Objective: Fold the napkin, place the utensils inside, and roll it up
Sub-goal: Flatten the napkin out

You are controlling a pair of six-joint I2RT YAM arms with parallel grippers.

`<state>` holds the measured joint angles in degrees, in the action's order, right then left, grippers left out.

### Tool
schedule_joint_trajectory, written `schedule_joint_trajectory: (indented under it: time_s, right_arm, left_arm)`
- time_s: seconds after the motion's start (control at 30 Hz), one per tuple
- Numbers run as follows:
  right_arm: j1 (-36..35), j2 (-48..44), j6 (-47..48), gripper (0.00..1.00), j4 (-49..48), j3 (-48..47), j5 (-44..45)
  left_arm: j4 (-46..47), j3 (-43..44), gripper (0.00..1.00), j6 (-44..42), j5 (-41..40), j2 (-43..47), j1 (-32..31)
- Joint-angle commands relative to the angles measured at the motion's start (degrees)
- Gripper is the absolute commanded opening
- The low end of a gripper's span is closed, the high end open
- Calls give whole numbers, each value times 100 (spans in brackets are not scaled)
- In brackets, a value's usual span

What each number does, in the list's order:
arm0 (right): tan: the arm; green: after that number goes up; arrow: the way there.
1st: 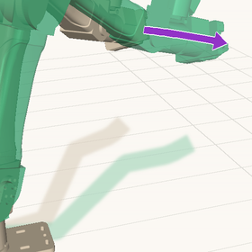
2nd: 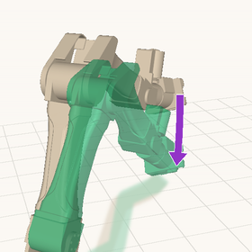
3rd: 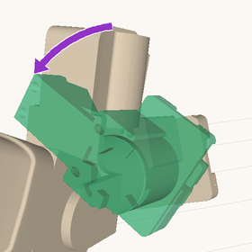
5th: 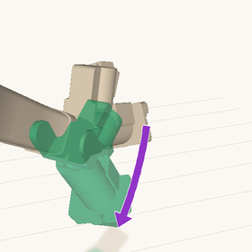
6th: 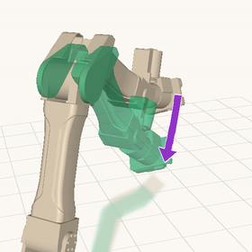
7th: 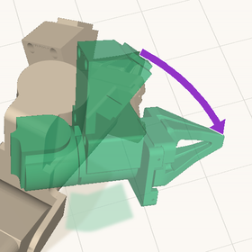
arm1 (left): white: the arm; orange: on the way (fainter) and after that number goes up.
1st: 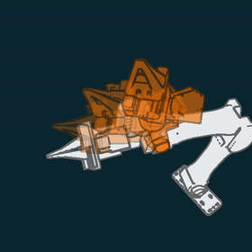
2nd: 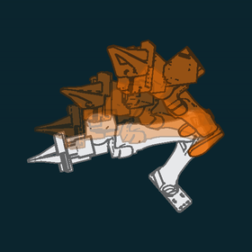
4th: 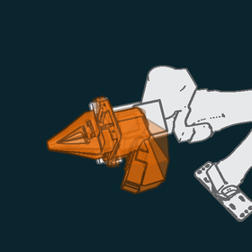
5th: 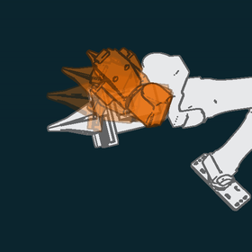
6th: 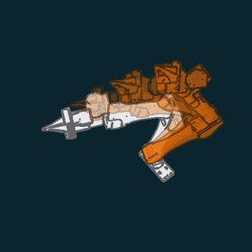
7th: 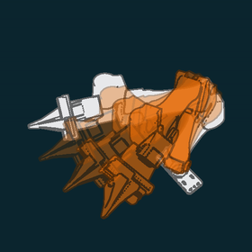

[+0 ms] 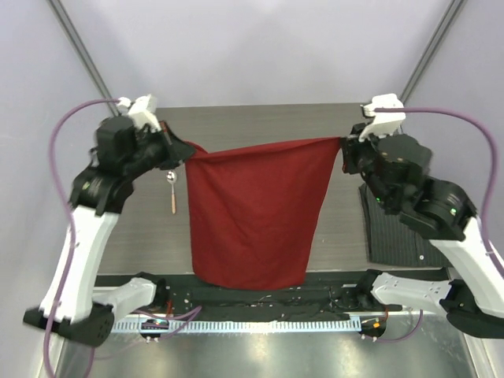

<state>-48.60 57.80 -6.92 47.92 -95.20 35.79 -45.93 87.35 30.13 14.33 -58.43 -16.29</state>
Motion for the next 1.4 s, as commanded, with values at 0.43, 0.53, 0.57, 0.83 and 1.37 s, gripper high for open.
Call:
schedule_joint_trajectory:
  time_s: [0.43,0.53,0.57,0.83,1.37]
  right_arm:
    - [140,215,1149,1,-1066,-271,1369]
    - [140,39,1070,1,-996,-350,1141]
    - [140,3,1061,1,-969,-420,1106]
    - [149,-6,833,1,-195,-1097,465]
    - [3329,3137,498,1,-1215,-1332,-1812]
  left_arm:
    - [735,212,0,-236,-431,-142,135]
    - [577,405,0,-201,-335,60,135]
    - [472,458,0,-174,-299,104,135]
    - [-109,1056,0,28,-211,464,135]
    - [762,1018,0,-104,-475,-3135,442]
